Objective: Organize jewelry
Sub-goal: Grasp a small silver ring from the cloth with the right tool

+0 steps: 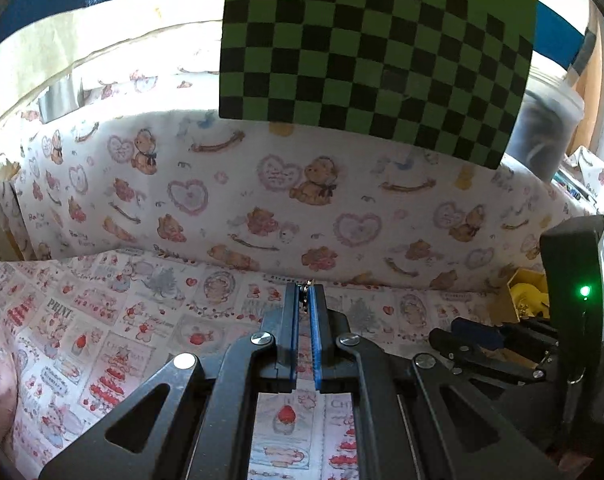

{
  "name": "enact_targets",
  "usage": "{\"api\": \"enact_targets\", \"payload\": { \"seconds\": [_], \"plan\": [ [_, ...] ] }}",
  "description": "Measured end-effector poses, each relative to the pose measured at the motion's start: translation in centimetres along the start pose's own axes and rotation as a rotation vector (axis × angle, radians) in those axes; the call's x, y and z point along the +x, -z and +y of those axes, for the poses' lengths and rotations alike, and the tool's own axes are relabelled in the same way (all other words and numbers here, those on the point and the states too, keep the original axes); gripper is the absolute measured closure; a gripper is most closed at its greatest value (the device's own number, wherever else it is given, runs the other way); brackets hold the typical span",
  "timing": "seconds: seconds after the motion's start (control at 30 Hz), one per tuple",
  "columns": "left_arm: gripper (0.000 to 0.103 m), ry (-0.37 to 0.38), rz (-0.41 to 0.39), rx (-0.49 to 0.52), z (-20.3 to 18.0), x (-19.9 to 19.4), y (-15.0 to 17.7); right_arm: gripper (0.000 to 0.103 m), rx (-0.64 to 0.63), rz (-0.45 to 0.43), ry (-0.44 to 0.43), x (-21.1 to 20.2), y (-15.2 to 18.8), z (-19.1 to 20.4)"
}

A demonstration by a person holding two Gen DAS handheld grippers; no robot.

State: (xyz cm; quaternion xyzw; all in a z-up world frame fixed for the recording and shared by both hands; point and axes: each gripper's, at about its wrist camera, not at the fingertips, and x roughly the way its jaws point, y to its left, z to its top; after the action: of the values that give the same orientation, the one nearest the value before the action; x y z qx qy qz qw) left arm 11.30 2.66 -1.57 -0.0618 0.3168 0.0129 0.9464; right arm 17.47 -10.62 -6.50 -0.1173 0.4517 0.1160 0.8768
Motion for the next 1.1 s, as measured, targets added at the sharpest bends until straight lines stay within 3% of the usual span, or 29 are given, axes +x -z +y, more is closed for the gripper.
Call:
{"api": "enact_targets", "payload": {
  "seconds": [0.07, 0.17, 0.27, 0.33, 0.5, 0.7, 0.73, 0.8, 1.1],
  "plan": [
    [0.099, 0.013, 0.012, -0.011, 0.2, 0.1, 0.0, 0.091, -0.022, 0.006, 0.016, 0.1, 0.0, 0.4],
    [0.099, 0.018, 0.007, -0.019, 0.3, -0.2, 0.0, 0.091, -0.057, -0.001, 0.038, 0.3, 0.1, 1.1],
    [0.099, 0.02, -0.005, -0.016, 0.3, -0.7, -0.1, 0.092, -0.041, -0.012, 0.011, 0.0, 0.9, 1.3],
    [0.099, 0.028, -0.008, -0.003, 0.1, -1.2, -0.1, 0.099, -0.037, -0.024, 0.001, -0.6, 1.5, 1.2],
    [0.099, 0.009, -0.059, 0.055, -1.0, -2.7, -0.1, 0.099, -0.043, -0.068, -0.022, -2.8, 3.3, 0.9],
    [0.099, 0.017, -0.066, 0.043, -1.1, -3.1, -0.3, 0.099, 0.005, -0.099, -0.073, -4.3, 2.8, 0.2],
    [0.099, 0.016, -0.065, 0.038, -1.0, -3.0, -0.3, 0.097, 0.0, -0.081, -0.083, -3.9, 2.6, 0.5],
    [0.099, 0.017, -0.056, 0.027, -0.8, -2.9, -0.4, 0.083, 0.023, -0.053, -0.066, -3.4, 2.0, 0.4],
    [0.099, -0.005, -0.037, 0.007, 0.6, -2.1, -0.7, 0.082, 0.023, 0.021, 0.006, 0.7, 0.3, 1.0]
  ]
}}
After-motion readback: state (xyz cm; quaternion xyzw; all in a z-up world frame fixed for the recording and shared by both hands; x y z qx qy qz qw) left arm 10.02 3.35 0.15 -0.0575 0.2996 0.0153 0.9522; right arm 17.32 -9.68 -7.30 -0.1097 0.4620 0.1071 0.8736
